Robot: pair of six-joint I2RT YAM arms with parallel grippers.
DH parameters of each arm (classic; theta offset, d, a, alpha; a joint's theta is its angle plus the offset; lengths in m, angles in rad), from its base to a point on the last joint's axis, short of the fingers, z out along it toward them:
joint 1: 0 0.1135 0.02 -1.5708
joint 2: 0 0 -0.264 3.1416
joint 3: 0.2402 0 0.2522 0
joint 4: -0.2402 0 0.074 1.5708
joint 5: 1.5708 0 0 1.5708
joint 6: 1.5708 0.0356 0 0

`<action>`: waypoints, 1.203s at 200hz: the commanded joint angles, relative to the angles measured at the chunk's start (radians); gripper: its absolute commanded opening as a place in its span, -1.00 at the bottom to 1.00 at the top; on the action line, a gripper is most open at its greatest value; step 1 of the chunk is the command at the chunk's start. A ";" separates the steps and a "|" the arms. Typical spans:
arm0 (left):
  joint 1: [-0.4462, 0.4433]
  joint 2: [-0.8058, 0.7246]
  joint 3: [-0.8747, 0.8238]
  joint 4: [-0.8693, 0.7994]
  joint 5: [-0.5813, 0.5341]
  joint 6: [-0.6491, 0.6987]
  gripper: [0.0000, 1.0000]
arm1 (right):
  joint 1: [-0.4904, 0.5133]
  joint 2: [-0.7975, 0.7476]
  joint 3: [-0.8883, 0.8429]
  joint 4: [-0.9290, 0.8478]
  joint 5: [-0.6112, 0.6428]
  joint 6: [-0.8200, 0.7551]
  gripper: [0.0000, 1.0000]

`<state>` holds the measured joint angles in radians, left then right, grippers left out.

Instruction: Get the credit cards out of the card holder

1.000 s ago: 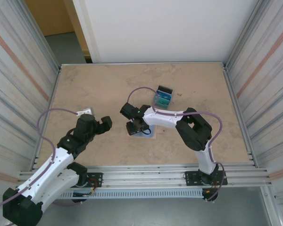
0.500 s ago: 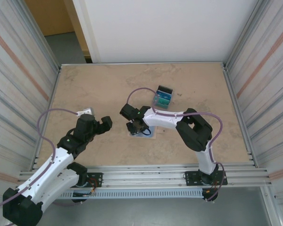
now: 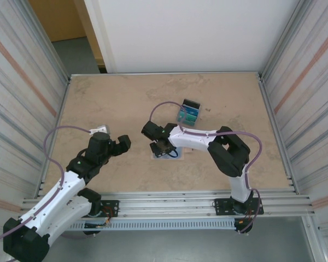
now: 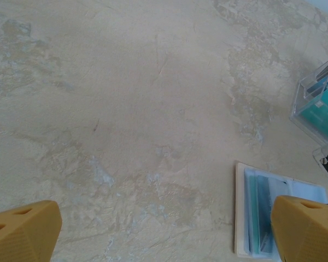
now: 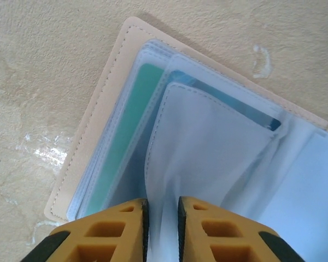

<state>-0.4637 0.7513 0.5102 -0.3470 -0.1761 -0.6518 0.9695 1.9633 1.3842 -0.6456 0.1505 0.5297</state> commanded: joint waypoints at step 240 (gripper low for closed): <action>-0.138 0.183 0.090 0.065 -0.034 0.081 0.97 | -0.121 -0.120 -0.226 0.025 0.057 0.023 -0.51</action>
<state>-0.5888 0.9127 0.5697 -0.3073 -0.1791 -0.5953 0.8688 1.8160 1.1713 -0.6468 0.2253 0.5495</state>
